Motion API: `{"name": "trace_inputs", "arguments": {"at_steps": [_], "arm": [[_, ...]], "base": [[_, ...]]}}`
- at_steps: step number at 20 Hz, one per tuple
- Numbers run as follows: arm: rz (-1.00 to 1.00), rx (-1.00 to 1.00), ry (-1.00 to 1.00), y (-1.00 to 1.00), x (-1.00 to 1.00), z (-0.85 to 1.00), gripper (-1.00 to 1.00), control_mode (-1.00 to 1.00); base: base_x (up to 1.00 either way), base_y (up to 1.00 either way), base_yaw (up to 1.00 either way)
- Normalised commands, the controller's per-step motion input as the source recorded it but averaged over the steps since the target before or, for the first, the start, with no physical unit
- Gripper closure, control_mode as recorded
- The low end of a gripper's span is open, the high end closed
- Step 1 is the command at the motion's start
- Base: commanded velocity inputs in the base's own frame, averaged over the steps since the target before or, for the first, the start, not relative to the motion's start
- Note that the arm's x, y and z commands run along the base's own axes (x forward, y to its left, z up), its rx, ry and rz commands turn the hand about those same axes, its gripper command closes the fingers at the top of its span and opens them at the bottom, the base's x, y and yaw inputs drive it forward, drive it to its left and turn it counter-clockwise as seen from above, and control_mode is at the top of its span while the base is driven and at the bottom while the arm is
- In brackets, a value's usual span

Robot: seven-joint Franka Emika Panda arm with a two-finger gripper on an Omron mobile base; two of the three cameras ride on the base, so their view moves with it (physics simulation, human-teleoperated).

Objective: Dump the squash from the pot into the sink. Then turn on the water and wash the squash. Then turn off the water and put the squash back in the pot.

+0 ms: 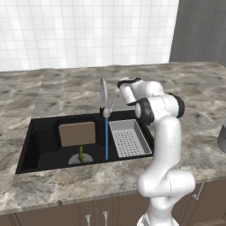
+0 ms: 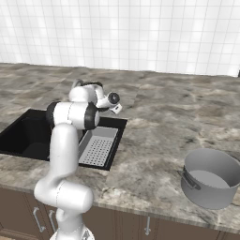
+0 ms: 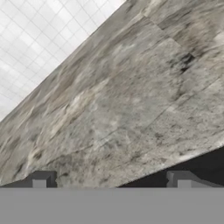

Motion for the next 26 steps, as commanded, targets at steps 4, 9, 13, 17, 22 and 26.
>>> {"name": "trace_inputs", "arguments": {"at_steps": [4, 9, 13, 17, 22, 26], "arm": [[0.0, -0.08, 0.2, -0.24, -0.19, -0.17, -1.0, -1.0], [0.0, -0.09, 0.09, -0.01, -0.17, -0.01, -1.0, -1.0], [0.02, -0.09, 0.07, 0.0, -0.07, 0.0, -1.0, -1.0], [0.04, -0.1, 0.08, 0.01, 0.0, 0.0, -1.0, -1.0], [0.05, -0.07, 0.02, 0.1, 0.0, -0.01, -1.0, -1.0], [0.05, -0.03, 0.0, 0.14, -0.01, -0.11, -1.0, -1.0]], "base": [[0.0, 0.0, 0.0], [0.0, 0.0, 0.0], [0.0, 0.0, 0.0], [0.0, 0.0, 0.0], [0.0, 0.0, 0.0], [0.0, 0.0, 0.0]]}}
